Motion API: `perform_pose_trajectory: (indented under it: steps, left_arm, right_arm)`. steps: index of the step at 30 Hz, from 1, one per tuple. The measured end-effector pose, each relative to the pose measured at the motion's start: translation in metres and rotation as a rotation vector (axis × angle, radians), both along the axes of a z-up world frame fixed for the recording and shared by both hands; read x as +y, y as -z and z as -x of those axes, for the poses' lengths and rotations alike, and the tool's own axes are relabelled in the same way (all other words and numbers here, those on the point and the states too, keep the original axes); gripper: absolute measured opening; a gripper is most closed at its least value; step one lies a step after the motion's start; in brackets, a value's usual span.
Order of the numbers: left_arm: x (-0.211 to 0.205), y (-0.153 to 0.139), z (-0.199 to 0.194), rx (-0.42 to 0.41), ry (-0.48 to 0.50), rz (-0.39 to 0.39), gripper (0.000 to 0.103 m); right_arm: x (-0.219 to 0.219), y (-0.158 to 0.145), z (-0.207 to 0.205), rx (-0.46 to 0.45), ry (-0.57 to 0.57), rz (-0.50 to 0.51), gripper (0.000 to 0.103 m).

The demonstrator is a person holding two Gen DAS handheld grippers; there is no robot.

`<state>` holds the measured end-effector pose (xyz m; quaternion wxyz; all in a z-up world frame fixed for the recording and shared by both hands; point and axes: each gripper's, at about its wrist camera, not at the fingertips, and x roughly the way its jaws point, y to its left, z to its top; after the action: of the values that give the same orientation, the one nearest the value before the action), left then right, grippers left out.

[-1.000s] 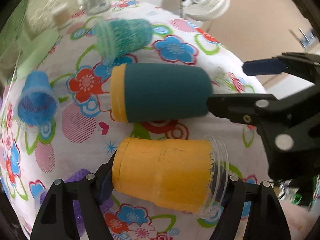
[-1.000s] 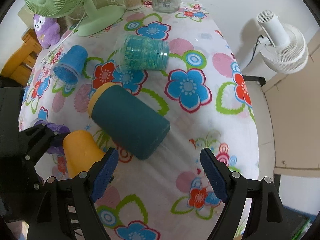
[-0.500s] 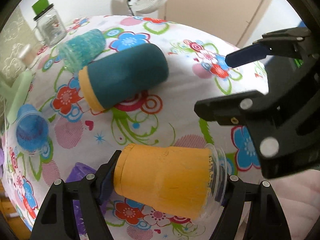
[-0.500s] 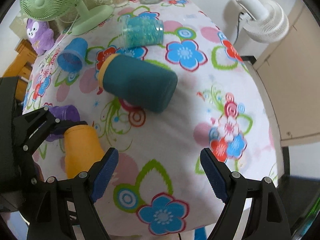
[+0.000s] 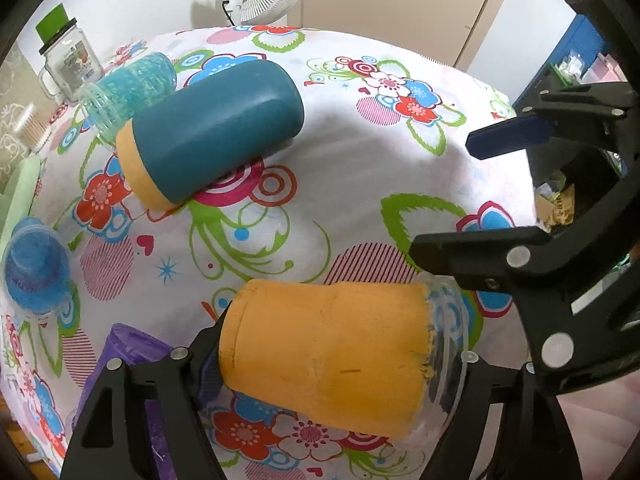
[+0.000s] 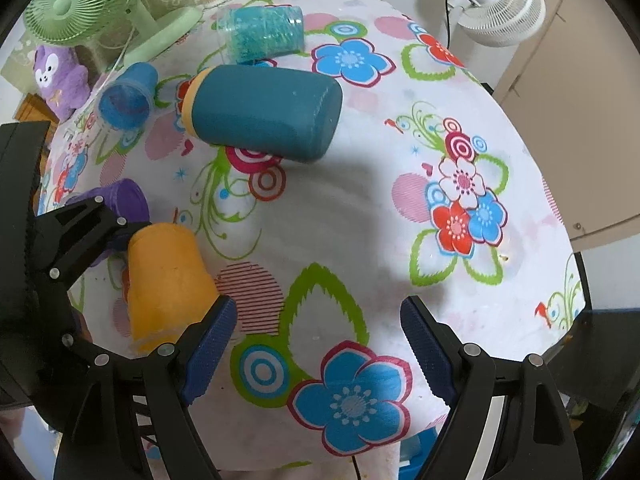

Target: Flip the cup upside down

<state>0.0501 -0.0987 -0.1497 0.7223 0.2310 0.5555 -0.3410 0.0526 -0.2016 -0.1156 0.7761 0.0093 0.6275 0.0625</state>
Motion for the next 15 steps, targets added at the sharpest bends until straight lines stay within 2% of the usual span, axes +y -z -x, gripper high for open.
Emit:
perform_pose_trajectory:
  steps: [1, 6, 15]
  left_arm:
    - [-0.001, 0.002, -0.001, 0.005, -0.001, -0.016, 0.092]
    - [0.000, -0.006, 0.001, 0.010, -0.054, -0.015, 0.093]
    - [0.009, -0.059, 0.014, -0.034, -0.257, 0.023, 0.097]
  right_arm:
    - [0.000, -0.001, 0.001, -0.001, -0.001, -0.003, 0.086]
    - [0.002, -0.014, -0.001, -0.020, -0.043, -0.007, 0.086]
    - [0.010, -0.057, -0.015, -0.055, -0.182, -0.053, 0.086]
